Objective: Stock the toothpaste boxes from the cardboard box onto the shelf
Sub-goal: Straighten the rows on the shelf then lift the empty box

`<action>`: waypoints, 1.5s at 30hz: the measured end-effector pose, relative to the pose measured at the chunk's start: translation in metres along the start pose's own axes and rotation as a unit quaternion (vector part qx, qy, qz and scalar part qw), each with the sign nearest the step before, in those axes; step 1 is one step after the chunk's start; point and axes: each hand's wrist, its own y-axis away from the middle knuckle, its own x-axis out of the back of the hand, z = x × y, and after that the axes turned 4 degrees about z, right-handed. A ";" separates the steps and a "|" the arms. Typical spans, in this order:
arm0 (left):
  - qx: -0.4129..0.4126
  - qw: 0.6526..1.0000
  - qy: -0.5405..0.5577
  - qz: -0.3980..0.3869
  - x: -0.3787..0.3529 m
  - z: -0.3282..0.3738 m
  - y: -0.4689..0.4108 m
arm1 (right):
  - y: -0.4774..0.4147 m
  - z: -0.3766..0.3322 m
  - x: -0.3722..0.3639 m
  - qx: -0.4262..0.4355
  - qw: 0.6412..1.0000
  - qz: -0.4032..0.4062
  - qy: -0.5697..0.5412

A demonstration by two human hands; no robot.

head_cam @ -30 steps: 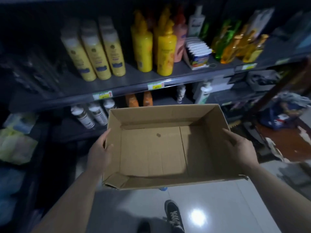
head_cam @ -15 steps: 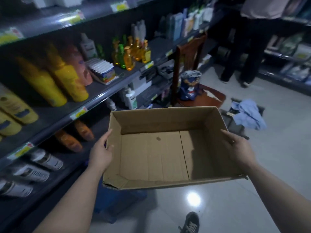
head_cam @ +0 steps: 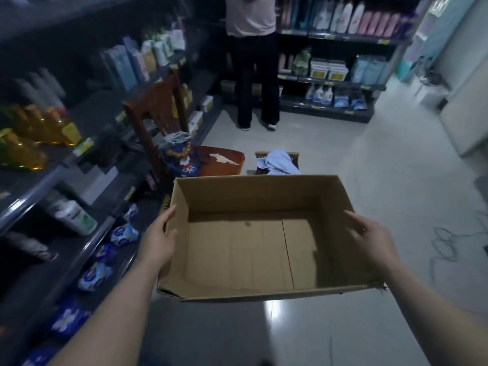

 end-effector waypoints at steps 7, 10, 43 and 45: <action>-0.043 0.997 -0.009 -0.060 -0.096 0.089 -0.056 | -0.061 0.068 0.045 -0.063 0.997 0.047 0.014; -0.079 0.992 -0.006 -0.096 -0.133 0.124 -0.085 | -0.087 0.089 0.057 -0.098 0.993 0.062 0.008; -0.286 0.914 -0.012 -0.288 -0.578 0.558 -0.321 | -0.408 0.297 0.226 -0.356 0.903 0.238 -0.015; -0.286 0.913 -0.007 -0.292 -0.607 0.586 -0.321 | -0.431 0.320 0.244 -0.356 0.903 0.241 -0.014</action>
